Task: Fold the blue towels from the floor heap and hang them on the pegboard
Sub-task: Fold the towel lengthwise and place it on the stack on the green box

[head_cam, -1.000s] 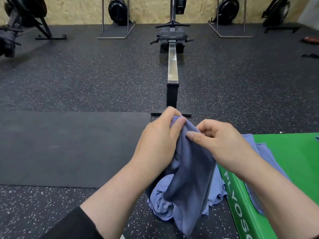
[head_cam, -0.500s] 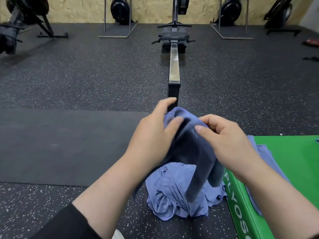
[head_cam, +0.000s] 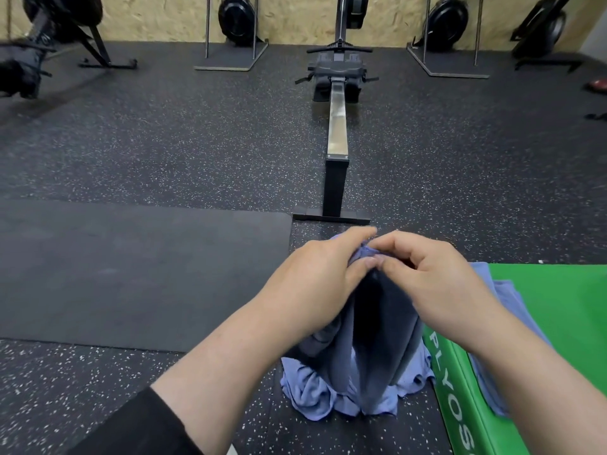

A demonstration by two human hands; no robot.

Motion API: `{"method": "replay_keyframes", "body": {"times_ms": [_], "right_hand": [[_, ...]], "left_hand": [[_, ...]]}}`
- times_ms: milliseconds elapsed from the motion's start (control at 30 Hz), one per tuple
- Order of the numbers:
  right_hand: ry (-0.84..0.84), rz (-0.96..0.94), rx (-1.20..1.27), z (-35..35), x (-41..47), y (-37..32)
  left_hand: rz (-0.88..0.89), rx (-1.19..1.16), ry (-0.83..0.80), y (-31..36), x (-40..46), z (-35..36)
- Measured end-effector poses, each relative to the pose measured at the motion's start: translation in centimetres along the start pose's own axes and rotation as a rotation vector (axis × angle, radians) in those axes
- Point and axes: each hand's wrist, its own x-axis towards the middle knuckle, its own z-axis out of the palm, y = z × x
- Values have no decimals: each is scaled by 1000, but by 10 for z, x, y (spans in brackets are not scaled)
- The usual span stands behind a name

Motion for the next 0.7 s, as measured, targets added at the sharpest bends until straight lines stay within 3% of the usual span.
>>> {"method": "replay_keyframes", "body": {"times_ms": [167, 300, 433, 533, 700], "right_hand": [[133, 77, 81, 2, 0, 3], [60, 115, -95, -1, -1, 5], [102, 107, -133, 0, -2, 6], [139, 80, -129, 1, -1, 6], [85, 22, -178, 3, 0, 4]], "left_hand": [[-63, 3, 73, -4, 1, 0], [-173, -128, 311, -8, 4, -8], [-273, -187, 516, -20, 7, -22], [-283, -187, 449, -22, 6, -23], [-111, -91, 135, -8, -4, -10]]}}
